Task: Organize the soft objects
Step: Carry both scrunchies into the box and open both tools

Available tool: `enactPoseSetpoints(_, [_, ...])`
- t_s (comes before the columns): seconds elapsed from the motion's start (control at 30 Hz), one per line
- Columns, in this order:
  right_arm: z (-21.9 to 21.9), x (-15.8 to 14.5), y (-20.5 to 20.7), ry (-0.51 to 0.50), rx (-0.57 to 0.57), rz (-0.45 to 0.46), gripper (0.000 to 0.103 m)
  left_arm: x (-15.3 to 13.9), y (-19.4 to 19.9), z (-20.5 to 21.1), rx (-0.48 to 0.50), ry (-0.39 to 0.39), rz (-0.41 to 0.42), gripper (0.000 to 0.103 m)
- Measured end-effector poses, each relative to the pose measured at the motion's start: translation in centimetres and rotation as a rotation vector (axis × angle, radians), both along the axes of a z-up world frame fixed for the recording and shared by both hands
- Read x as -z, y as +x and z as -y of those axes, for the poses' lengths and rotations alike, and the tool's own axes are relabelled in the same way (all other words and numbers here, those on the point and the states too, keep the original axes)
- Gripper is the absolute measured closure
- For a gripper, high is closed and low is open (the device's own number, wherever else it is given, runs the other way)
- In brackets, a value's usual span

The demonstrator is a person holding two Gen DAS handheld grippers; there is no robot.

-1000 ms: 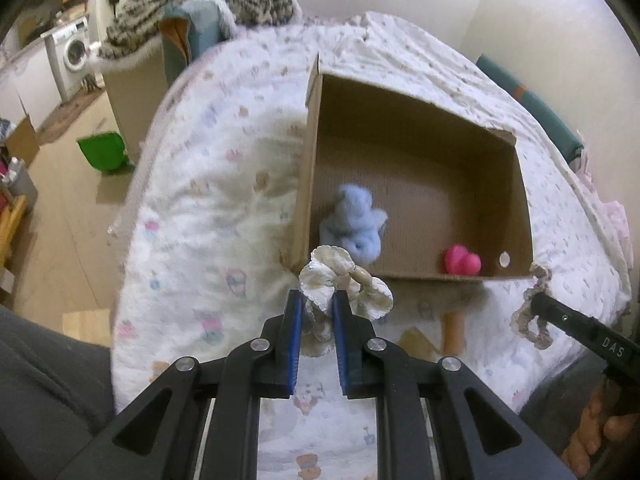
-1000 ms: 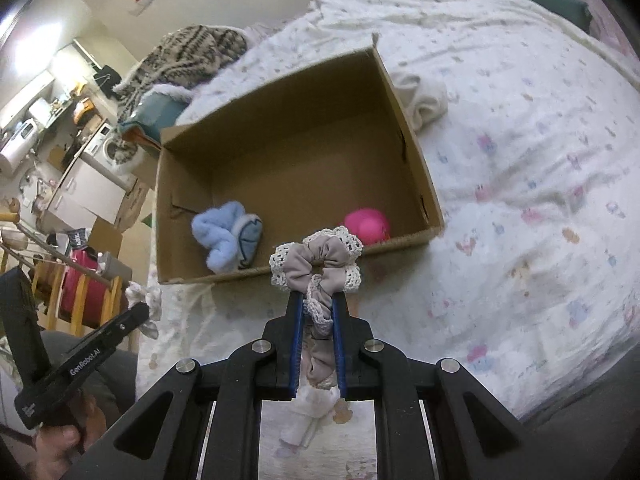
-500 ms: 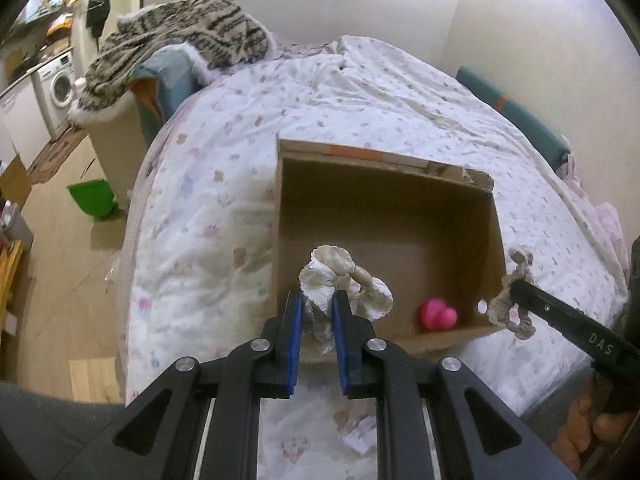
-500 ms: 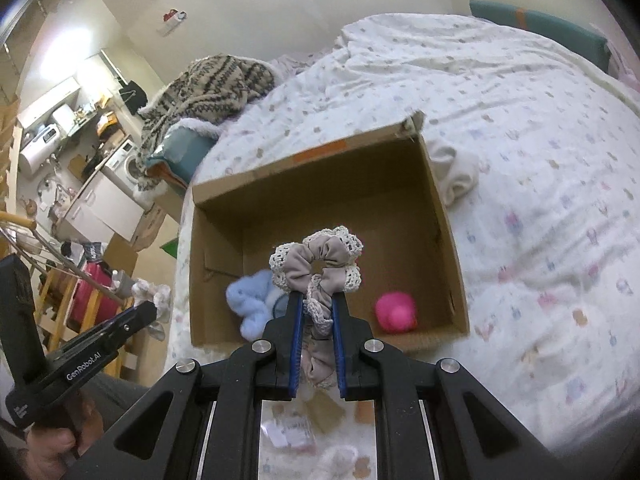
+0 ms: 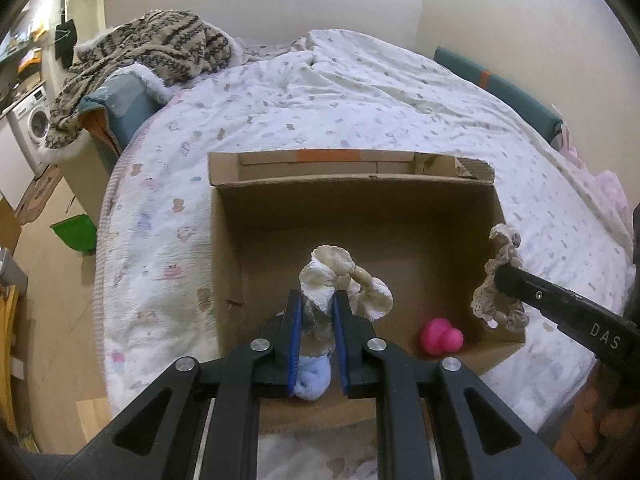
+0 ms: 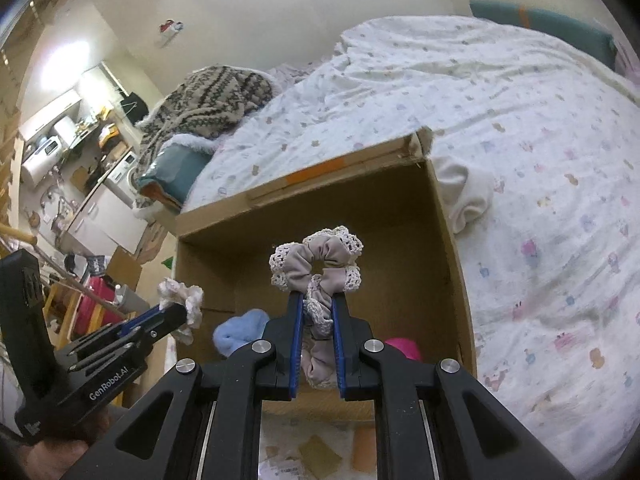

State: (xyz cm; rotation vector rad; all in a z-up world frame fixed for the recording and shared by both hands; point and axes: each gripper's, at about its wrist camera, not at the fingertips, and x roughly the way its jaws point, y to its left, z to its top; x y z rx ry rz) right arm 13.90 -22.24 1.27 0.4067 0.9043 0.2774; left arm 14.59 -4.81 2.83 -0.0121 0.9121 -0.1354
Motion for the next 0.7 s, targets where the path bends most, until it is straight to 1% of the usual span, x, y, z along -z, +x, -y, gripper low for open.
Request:
enactPoseSetpoints(0.1, [0.2, 1.2, 0.4, -0.005, 0.004, -0.034, 0.088, 1.6, 0.3, 0.1, 0.007, -0.004, -0.017, 0.089])
enactPoseSetpoints(0.17, [0.2, 1.9, 0.6, -0.009, 0.005, -0.051, 0.088, 2.5, 0.7, 0.1, 0.014, -0.026, -0.043, 0.089])
enactPoseSetpoints(0.37, [-0.2, 3.7, 1.1, -0.041, -0.006, -0.106, 0.088, 3.2, 1.5, 0.2, 0.029, -0.044, -0.061, 0.089])
enactPoseSetpoints(0.5, [-0.5, 4.4, 1.5, -0.064, -0.010, -0.134, 0.088, 3.7, 1.8, 0.0, 0.021, -0.090, -0.091, 0.088])
enactPoseSetpoints(0.7, [-0.9, 5.1, 1.5, -0.087, -0.017, -0.154, 0.088, 4.2, 1.9, 0.5, 0.031, -0.073, -0.097, 0.088])
